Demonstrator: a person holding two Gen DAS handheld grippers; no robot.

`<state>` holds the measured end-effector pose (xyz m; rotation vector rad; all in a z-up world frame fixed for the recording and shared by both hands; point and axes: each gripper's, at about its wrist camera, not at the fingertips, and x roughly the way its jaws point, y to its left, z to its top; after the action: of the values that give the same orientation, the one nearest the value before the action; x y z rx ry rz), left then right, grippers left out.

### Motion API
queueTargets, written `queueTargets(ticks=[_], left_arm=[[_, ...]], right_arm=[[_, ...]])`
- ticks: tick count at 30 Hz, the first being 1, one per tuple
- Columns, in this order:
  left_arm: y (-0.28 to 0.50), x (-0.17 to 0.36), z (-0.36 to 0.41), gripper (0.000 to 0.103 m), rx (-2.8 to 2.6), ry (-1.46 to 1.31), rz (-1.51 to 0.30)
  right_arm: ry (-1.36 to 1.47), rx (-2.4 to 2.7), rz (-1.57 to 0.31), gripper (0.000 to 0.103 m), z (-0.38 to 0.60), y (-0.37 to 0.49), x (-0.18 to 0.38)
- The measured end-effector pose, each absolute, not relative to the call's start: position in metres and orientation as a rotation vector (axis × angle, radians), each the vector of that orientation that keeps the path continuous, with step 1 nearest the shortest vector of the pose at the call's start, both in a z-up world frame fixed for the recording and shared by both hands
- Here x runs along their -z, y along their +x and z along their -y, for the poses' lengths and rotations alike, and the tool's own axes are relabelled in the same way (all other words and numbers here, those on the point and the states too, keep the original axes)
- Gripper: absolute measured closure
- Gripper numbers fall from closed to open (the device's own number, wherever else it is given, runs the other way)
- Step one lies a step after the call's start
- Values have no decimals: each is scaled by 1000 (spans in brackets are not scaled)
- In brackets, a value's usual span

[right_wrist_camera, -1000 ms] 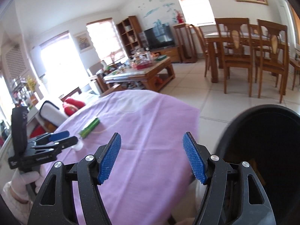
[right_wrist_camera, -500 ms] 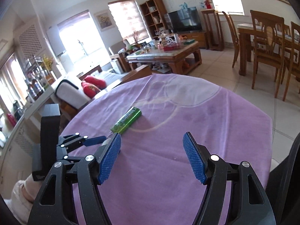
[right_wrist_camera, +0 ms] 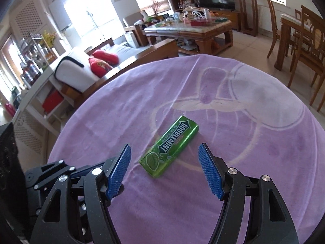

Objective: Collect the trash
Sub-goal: 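Grasp the white bottle cap with the left tool while the right tool grasps the green gum pack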

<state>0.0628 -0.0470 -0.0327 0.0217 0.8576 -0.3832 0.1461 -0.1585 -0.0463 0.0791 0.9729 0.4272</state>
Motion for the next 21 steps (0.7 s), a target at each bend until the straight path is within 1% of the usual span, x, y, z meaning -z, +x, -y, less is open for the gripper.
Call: queueTargets(ticks=[3,8,10,11,12,14,21], left_arm=[[64,31,40,67,381,14,-854],[61,30,29,67,386,-9,-857],[65,32,31,67,394,-8,-869],[64,32,32,67,393,-8,-865],[64,30,32,67,391,-10,-854],[66,34,32,67,385,-11,-850],[65,37,38,67,391,-9,-857]], right_arm=[[24,-391,-1006,35,144,157,59],[-109,-375,-971,35,131,156,66],[-150,-378,-962,40,129,155,67],[-174,-374,-959,49,127,153,68],[-198,-366,-951,62,124,153,68],[-179,-380,-957,72,130,152,69],[-77,-432,-952,72,157,148,63]])
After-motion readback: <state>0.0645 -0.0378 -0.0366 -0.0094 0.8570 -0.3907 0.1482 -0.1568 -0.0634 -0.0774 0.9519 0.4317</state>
